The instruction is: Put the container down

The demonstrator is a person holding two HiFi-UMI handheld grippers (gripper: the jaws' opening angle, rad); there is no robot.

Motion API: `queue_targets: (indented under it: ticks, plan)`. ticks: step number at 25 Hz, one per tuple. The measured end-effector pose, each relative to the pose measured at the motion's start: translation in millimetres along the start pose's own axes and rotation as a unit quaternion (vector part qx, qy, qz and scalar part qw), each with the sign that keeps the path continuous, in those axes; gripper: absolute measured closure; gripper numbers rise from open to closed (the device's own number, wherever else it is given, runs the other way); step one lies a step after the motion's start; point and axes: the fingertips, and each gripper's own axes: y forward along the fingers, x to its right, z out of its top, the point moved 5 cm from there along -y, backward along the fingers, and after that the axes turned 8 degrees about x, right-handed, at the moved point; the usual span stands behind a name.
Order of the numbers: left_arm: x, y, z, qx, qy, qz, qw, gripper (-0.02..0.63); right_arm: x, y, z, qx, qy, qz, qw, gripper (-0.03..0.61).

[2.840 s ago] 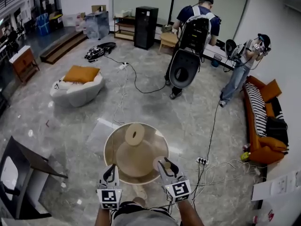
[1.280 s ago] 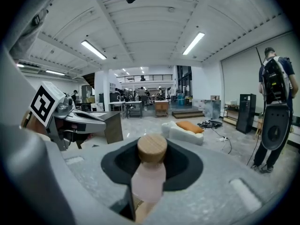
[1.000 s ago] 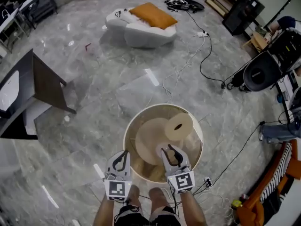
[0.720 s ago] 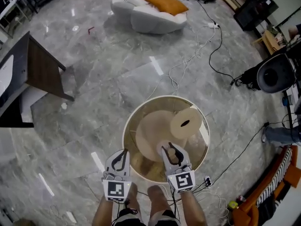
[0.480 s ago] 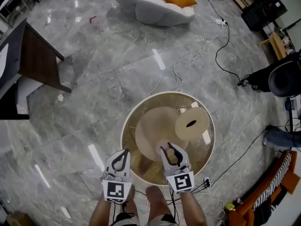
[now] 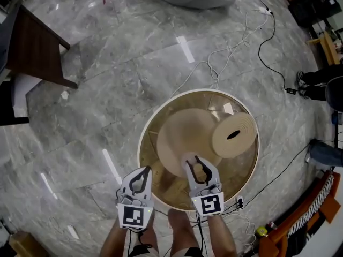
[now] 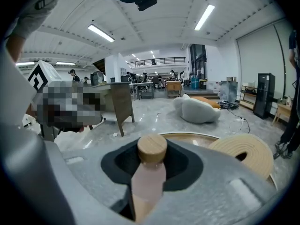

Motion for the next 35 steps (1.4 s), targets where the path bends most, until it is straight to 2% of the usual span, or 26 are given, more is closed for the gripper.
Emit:
queue_targets:
  ticks: [5, 13, 21, 35]
  plan:
    - [1, 6, -17, -0.005, -0.007, -0.004, 1.0, 0.594, -1, 9, -20, 0.0, 0.005, -0.002, 1.0, 0.46]
    - [5, 20, -25, 0.001, -0.004, -0.009, 1.0, 0.594, 2, 17, -43, -0.002, -0.005, 0.005, 1.0, 0.46]
    - [10, 23, -37, -0.016, -0.01, -0.008, 0.9998, 0.594, 3, 20, -57, -0.012, -0.007, 0.007, 1.0, 0.459]
    - [10, 33, -44, -0.021, -0.004, -0.011, 0.9997, 0.594, 5, 22, -76, -0.015, -0.002, 0.004, 1.0, 0.459]
